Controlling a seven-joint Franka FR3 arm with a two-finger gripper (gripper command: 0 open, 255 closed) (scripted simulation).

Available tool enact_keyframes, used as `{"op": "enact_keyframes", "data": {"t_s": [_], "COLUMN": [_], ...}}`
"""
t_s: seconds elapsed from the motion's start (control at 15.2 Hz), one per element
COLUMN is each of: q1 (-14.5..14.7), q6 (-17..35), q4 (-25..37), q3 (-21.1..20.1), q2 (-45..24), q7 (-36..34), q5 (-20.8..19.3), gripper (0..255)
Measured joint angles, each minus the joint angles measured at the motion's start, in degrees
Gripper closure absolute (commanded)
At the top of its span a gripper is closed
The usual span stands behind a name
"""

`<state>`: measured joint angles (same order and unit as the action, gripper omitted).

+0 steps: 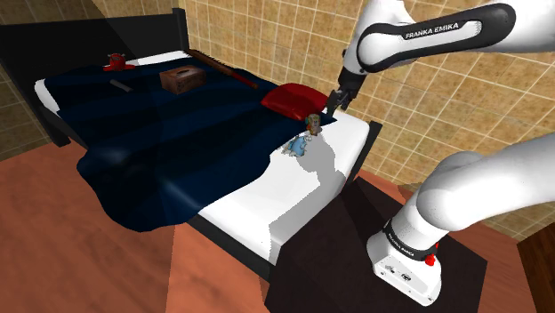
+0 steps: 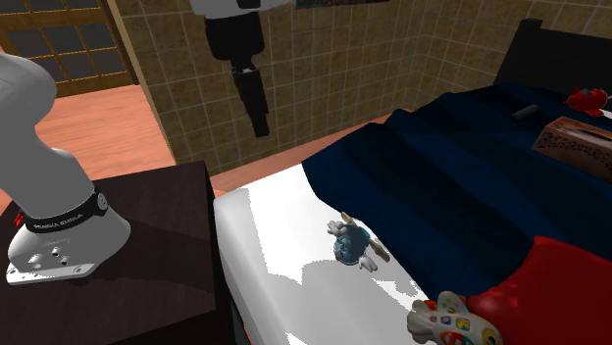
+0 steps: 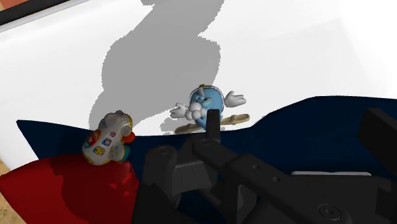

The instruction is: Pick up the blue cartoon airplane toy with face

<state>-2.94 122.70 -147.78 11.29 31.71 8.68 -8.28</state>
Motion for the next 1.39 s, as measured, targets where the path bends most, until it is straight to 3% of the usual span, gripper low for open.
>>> {"op": "enact_keyframes", "data": {"t_s": [0.33,0.59,0.92,1.19,1.39], "q1": [1.1,2.5,3.9,1.9,0.6], "q6": [10.7,18.7,25.9,29.3,30.5], "q4": [0.8,3.3,8.4,13.6,15.4], "q3": [4.1,8.0,10.5,8.8,7.5], "q2": [-10.3,-20.3,-33.0,-42.9,-46.2], "q7": [4.6,11.0,22.0,32.0,35.1], "q5": [2.1,6.6,17.9,28.8,32.2], "gripper": [0,0,0,0,0]}}
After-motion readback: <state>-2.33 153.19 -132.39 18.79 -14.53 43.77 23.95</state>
